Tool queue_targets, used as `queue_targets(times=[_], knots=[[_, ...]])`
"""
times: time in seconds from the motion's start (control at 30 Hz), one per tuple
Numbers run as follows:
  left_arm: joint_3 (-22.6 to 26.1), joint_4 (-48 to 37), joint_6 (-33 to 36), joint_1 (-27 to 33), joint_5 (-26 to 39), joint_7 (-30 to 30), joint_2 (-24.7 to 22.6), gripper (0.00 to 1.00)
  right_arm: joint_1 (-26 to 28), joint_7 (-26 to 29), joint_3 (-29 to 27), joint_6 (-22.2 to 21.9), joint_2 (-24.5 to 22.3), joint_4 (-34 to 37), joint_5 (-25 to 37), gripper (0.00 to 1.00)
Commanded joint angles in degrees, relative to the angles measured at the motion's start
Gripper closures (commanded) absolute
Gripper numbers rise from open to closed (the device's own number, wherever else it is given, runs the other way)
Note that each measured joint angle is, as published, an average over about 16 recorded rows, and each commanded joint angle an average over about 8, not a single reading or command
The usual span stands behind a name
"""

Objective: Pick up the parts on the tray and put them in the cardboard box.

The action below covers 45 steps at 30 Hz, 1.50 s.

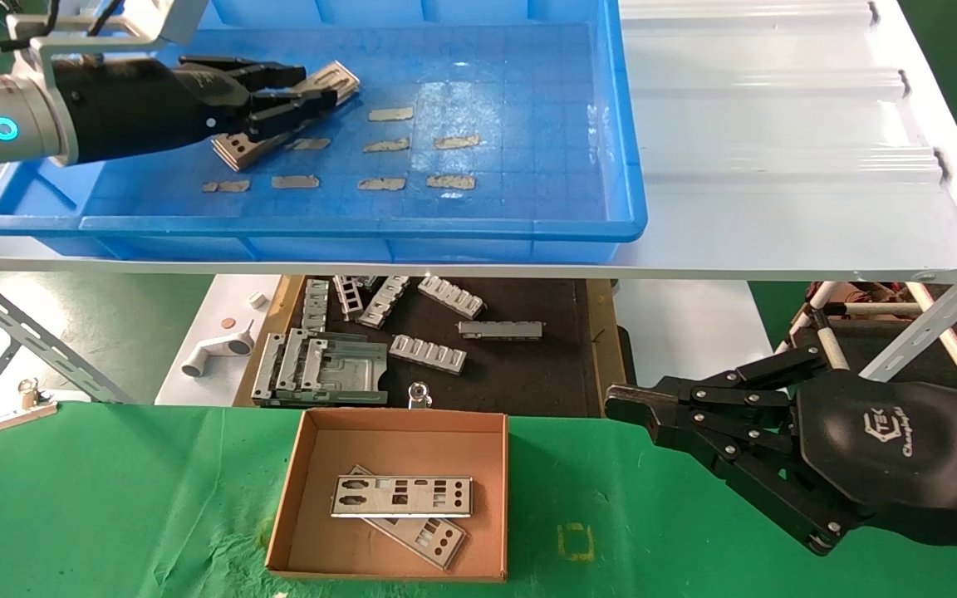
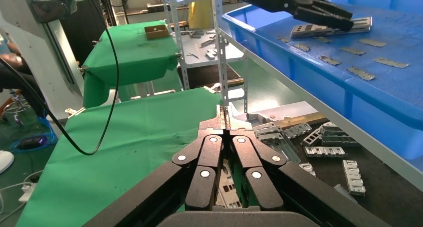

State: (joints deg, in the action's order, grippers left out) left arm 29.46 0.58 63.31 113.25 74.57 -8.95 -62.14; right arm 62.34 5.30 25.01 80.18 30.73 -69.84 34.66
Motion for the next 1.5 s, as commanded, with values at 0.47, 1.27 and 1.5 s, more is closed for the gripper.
queue_targets(times=[0.47,1.27,1.5], knots=[[-1.89,3.23,17.55,3.60,-3.06,-1.29,4.50,1.00,0.00,0.00,0.00,0.00,0.00,0.00,0.00,1.00],[8.20,48.21,27.59,-12.50,-23.45,3.79,21.30,1.00,0.00,0.00,0.00,0.00,0.00,0.00,0.00,1.00],[10.78,58.08,25.59,-19.94,-25.68,2.77,24.75,1.00,0.00,0.00,0.00,0.00,0.00,0.00,0.00,1.00]])
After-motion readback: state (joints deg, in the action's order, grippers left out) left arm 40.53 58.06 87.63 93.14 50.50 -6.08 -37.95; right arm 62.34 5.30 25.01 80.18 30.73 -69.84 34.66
